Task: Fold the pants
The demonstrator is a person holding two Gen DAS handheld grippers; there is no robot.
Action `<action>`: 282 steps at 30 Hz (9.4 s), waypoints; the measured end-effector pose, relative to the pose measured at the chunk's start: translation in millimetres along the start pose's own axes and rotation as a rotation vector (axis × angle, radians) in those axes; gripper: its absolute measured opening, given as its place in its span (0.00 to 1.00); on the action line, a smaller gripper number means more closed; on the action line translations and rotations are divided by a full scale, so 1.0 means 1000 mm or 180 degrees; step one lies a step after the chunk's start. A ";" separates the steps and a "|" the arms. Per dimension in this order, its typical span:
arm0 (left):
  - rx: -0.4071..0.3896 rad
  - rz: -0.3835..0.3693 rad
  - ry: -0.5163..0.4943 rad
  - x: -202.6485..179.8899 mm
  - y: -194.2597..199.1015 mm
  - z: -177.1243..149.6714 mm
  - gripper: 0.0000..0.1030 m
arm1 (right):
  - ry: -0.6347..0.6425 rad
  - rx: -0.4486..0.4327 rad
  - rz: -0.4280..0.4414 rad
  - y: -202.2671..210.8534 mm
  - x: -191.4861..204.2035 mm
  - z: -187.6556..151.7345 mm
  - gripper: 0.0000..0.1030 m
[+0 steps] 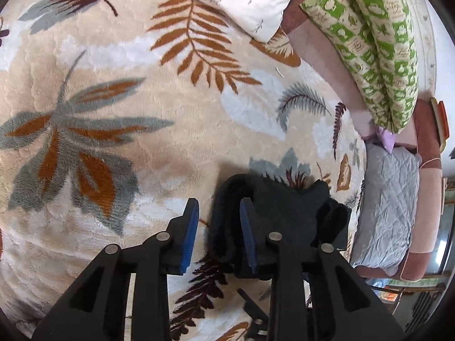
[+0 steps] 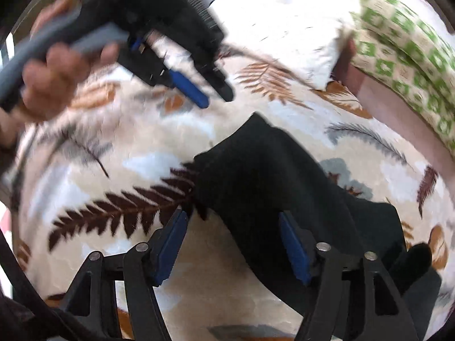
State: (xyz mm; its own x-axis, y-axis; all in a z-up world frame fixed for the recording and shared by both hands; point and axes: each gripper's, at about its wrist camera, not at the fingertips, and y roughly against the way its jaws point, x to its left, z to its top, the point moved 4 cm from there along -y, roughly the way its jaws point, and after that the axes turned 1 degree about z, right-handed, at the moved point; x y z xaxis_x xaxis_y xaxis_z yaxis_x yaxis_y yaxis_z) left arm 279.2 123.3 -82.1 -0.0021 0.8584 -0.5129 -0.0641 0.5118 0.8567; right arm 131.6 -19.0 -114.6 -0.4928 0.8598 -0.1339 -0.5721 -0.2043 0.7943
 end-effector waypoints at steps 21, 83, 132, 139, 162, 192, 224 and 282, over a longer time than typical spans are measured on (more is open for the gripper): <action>0.0350 -0.0842 0.0225 -0.004 -0.052 0.017 0.45 | 0.0051 -0.0146 -0.0220 -0.027 -0.015 0.002 0.21; 0.0653 -0.1152 -0.0480 -0.317 -0.104 -0.085 0.27 | -0.2036 -0.1335 0.0662 0.140 -0.199 -0.104 0.16; -0.0212 0.0560 -0.1044 -0.202 -0.111 -0.131 0.44 | -0.2996 -0.0597 0.0699 0.124 -0.272 -0.184 0.69; -0.0078 0.0419 -0.1157 -0.191 -0.118 -0.127 0.44 | -0.3143 -0.0351 0.0980 0.085 -0.280 -0.198 0.70; -0.0271 0.0355 -0.1211 -0.212 -0.145 -0.129 0.36 | -0.2668 -0.0136 0.1266 0.061 -0.270 -0.194 0.55; -0.0369 -0.0183 -0.0563 -0.146 -0.074 -0.145 0.28 | -0.2744 -0.0532 0.1570 0.096 -0.202 -0.127 0.44; -0.0581 0.0854 -0.0582 -0.099 -0.073 -0.083 0.28 | -0.2434 -0.0229 0.0544 0.026 -0.207 -0.114 0.72; -0.2074 0.2035 -0.0877 -0.112 -0.004 -0.259 0.69 | -0.1886 -0.0601 -0.0884 0.195 -0.042 -0.161 0.99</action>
State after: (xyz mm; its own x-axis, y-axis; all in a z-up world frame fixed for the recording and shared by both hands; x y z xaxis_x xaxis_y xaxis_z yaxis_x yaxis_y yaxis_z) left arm 20.9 16.4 -41.9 0.0006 0.9896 0.1441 -0.6759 -0.1058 0.7294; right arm -64.8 -170.6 -49.7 0.1006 0.9923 0.0721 -0.7568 0.0293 0.6530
